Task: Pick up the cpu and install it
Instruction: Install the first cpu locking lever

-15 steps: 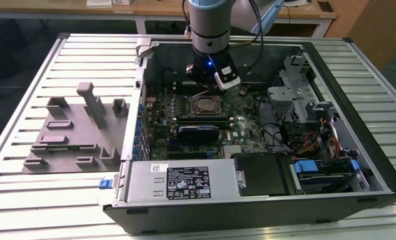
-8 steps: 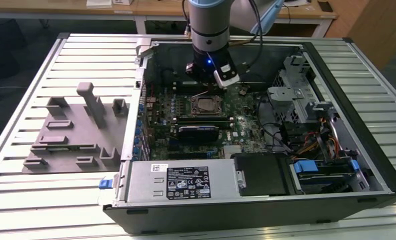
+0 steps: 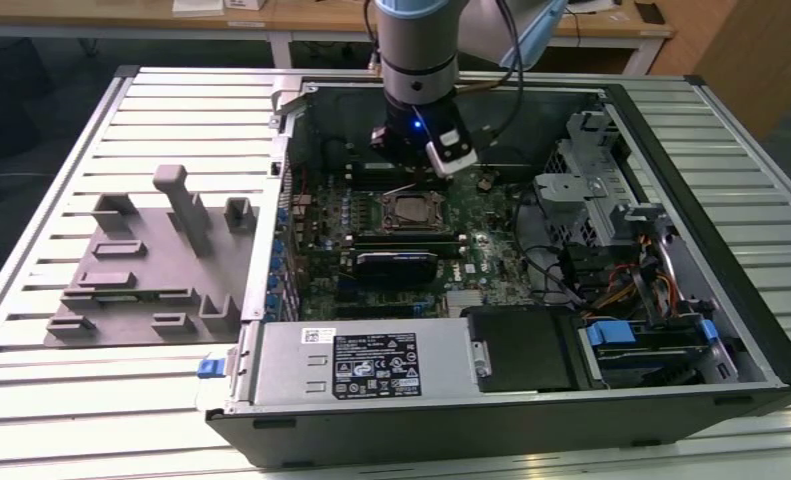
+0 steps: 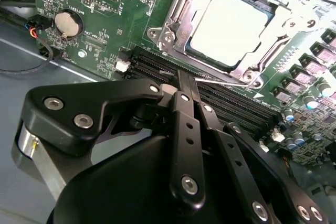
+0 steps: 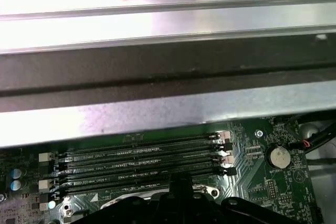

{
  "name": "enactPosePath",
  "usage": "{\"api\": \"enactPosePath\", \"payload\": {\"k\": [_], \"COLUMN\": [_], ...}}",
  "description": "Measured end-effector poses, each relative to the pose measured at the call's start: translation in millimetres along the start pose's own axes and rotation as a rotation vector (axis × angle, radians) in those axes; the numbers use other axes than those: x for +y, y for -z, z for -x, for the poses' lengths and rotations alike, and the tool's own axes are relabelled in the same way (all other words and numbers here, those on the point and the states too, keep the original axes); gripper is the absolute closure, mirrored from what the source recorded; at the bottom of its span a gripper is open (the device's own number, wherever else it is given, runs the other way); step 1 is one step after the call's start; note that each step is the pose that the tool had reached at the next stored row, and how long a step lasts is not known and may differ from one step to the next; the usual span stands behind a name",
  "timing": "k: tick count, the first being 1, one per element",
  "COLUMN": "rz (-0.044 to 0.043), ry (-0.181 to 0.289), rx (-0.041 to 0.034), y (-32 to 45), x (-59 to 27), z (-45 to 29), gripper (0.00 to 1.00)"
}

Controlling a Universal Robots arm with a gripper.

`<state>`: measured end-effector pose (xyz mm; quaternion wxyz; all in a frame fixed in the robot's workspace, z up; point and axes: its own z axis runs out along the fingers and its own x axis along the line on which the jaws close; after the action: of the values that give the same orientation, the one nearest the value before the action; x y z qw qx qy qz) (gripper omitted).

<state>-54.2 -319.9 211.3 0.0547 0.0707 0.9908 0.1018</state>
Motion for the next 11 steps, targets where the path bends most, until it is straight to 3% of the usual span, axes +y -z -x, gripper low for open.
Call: {"api": "enactPosePath", "payload": {"k": [7, 11], "rz": [-0.0003, -0.0058], "ry": [-0.003, -0.029], "rx": [-0.0011, -0.0074], "y": [-1.4, -4.1], "x": [-0.3, -0.9], "z": [-0.1, -0.4], "gripper": [0.89, 0.89]}}
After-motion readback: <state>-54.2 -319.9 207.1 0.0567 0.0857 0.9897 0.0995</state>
